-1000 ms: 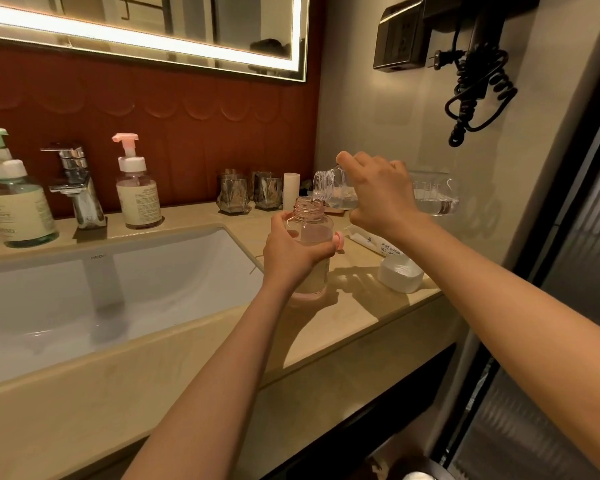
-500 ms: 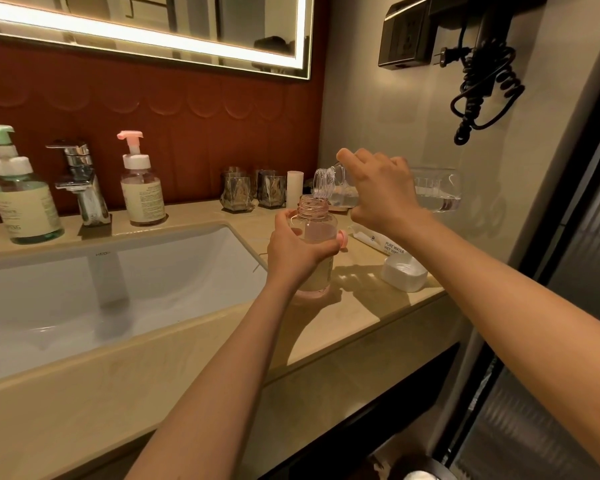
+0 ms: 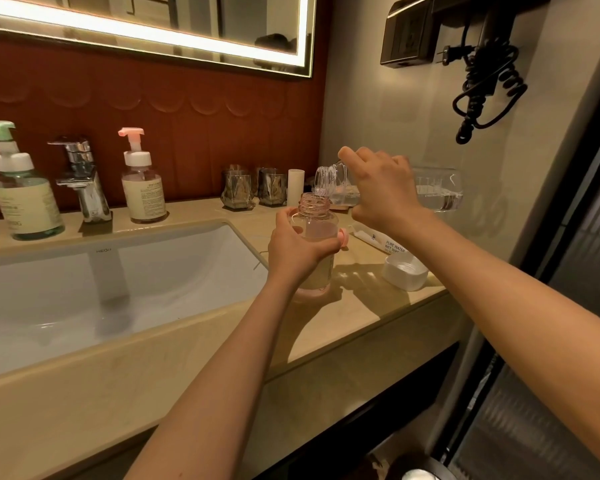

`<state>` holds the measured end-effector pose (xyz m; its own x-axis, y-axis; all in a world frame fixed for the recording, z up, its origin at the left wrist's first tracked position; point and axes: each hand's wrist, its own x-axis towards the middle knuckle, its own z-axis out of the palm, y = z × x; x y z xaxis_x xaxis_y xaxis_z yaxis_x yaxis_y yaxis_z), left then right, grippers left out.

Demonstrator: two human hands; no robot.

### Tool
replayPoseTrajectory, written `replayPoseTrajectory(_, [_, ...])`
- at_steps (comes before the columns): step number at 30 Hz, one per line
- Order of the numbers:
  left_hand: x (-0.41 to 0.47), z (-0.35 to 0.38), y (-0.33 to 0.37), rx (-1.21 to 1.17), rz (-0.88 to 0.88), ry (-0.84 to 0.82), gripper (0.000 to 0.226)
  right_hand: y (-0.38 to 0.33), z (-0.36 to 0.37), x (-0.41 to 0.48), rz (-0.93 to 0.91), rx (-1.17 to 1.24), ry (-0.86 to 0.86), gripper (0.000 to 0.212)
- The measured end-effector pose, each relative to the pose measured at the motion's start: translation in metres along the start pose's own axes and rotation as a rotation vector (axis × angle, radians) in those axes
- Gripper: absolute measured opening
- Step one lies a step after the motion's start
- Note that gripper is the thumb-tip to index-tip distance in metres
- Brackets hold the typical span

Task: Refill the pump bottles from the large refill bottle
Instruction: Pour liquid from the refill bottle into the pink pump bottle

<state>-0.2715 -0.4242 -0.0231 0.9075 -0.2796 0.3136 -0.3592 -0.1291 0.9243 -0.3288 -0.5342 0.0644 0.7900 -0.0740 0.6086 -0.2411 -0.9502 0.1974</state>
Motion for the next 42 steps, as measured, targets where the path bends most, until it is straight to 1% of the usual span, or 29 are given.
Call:
replayPoseTrajectory(23, [-0.0009, -0.0003, 0.0012, 0.007, -0.007, -0.002, 0.098, -0.0004, 0.0017, 0.0012, -0.005, -0.018, 0.002, 0.072])
replayPoseTrajectory(42, [-0.0006, -0.0008, 0.0000, 0.018, 0.012, 0.005, 0.097, -0.0008, 0.0000, 0.0014, -0.009, -0.035, -0.003, 0.072])
